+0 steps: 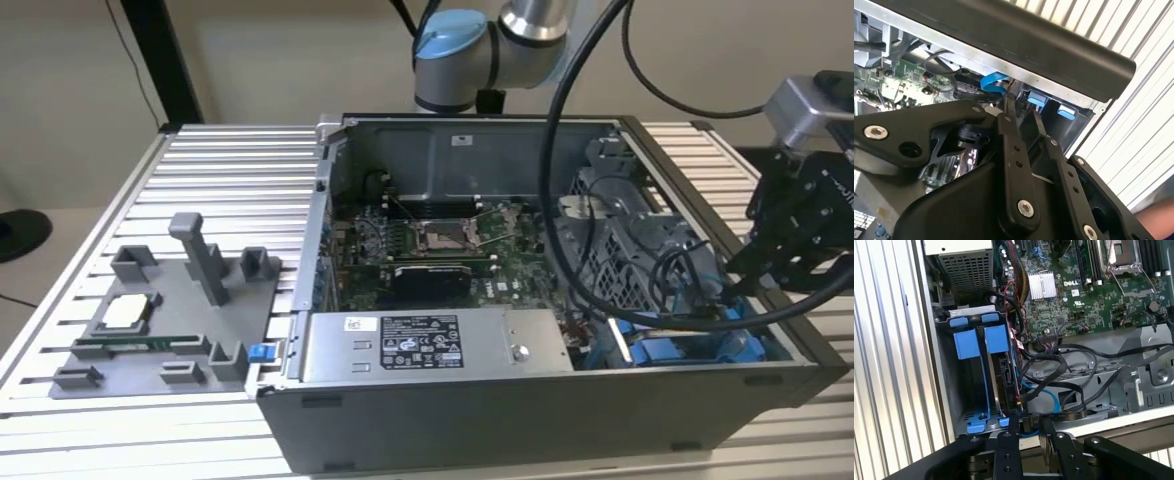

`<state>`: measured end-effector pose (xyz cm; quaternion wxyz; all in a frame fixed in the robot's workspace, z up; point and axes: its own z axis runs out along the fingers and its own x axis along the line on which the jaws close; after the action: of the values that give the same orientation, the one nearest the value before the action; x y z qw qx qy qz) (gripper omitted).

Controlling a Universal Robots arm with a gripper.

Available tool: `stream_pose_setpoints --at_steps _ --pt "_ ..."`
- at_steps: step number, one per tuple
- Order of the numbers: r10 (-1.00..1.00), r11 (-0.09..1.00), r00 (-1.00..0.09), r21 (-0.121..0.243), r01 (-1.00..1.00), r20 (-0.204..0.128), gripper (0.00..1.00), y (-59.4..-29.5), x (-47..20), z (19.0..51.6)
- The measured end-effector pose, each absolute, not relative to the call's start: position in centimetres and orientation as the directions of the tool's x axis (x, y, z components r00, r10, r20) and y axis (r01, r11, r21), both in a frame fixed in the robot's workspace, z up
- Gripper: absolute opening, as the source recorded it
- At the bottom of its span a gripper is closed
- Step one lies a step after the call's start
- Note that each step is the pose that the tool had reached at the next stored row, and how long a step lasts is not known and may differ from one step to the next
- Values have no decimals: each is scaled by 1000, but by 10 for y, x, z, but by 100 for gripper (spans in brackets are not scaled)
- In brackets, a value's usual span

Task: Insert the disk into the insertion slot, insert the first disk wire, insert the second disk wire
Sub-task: 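Insert the second disk wire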

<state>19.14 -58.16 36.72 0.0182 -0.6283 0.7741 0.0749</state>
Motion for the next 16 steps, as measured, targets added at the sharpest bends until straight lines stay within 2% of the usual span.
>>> stream_pose_setpoints --at_steps 5,6,16 --pt "-965 223 -235 110 -969 -119 0 -583 192 366" --pt "-964 226 -238 111 -968 -119 100 -583 192 365" --pt "-962 233 -249 137 -963 -112 100 -583 203 361"
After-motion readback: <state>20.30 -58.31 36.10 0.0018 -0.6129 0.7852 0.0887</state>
